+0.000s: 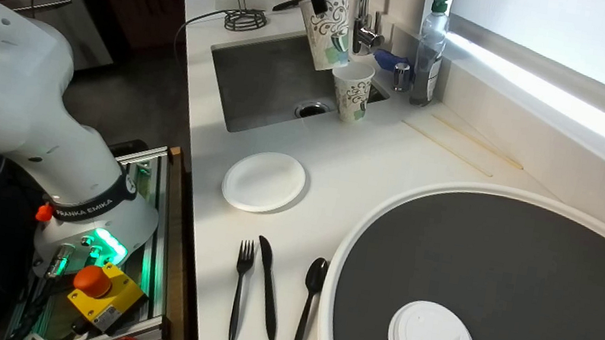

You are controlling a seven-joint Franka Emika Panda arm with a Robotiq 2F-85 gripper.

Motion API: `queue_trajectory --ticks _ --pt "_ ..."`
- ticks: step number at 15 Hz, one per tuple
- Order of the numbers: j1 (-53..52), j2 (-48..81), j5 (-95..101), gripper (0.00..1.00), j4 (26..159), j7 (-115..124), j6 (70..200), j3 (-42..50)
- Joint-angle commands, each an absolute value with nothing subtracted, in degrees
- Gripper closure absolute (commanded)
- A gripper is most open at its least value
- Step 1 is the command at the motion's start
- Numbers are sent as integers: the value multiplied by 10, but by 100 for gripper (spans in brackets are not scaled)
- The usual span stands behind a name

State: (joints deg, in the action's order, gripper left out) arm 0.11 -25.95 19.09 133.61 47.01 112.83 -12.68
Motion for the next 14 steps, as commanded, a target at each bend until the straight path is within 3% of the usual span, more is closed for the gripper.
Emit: queue_trajectory --ticks 1,14 --pt "2 -251 201 99 1337 459 1105 -130" --pt "-3 -206 224 99 1327 444 1077 -131"
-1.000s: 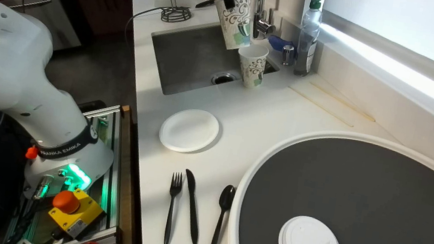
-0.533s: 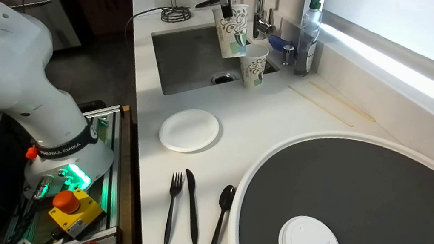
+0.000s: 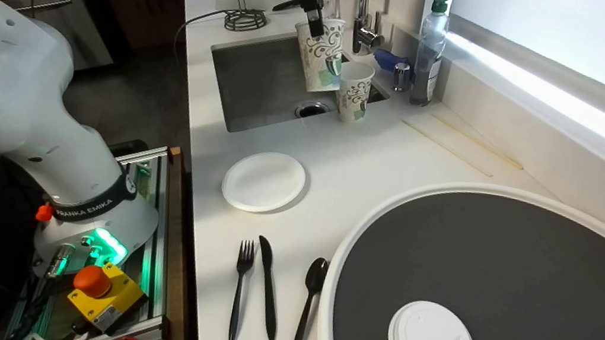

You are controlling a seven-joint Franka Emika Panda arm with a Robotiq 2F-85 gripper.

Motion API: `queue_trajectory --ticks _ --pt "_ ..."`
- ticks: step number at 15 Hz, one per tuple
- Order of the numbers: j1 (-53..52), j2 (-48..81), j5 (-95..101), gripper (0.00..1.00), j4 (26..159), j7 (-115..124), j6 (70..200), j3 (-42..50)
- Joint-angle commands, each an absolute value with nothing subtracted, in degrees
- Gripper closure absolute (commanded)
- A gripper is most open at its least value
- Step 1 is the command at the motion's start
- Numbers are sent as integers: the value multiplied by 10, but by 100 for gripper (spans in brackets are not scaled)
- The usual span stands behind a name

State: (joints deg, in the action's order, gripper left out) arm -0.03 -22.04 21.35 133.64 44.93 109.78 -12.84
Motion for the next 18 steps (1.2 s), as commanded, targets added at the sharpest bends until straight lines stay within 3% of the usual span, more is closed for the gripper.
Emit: queue_trajectory --ticks 1,18 --pt "-3 -202 227 99 1325 444 1075 -131" --pt "-19 -128 281 99 1272 423 1033 -130"
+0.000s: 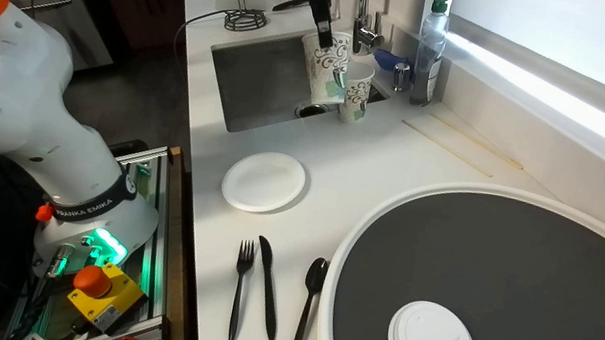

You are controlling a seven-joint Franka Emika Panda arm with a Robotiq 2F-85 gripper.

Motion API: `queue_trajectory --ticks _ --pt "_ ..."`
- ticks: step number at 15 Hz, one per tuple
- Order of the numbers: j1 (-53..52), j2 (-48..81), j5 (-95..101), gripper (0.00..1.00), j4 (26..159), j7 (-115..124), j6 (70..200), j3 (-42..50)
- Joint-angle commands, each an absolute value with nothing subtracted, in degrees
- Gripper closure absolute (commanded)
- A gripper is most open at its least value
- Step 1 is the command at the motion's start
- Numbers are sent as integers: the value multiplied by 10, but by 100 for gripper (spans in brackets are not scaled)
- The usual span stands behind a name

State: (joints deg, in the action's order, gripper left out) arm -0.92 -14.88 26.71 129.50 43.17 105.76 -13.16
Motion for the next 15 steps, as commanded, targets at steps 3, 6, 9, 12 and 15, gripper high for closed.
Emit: queue_trajectory --ticks 3,6,9,12,15 --pt "-23 -116 291 99 1261 419 1028 -131" --pt "-27 -104 310 99 1251 423 1021 -131" --pt "-32 -94 331 99 1242 424 1010 -131" --pt "-38 -83 342 99 1233 426 1006 -130" --pt "-44 -72 352 99 1224 429 1006 -129"
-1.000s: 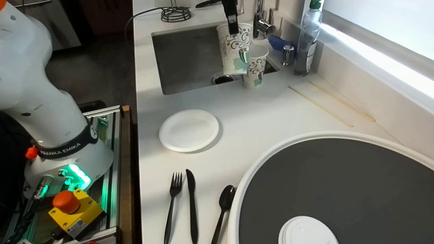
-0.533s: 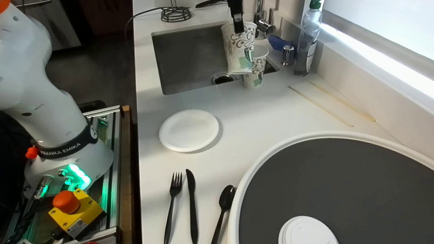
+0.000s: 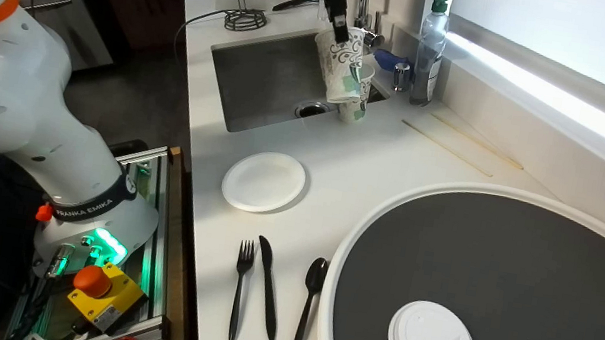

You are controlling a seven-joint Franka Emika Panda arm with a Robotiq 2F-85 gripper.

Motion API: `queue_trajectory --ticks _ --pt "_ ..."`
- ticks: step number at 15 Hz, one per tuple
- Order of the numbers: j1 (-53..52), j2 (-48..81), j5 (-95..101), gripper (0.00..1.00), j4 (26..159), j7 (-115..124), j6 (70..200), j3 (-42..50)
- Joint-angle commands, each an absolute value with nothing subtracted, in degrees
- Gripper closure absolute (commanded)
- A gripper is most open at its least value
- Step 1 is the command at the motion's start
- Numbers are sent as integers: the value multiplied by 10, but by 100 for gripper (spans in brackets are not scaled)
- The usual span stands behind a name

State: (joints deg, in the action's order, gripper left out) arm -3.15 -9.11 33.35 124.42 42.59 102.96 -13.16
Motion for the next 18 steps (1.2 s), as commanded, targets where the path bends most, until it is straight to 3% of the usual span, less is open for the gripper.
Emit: queue_trajectory --ticks 1,18 --pt "-45 -68 355 99 1221 429 1006 -129" --pt "-67 -29 437 99 1200 438 1002 -124"
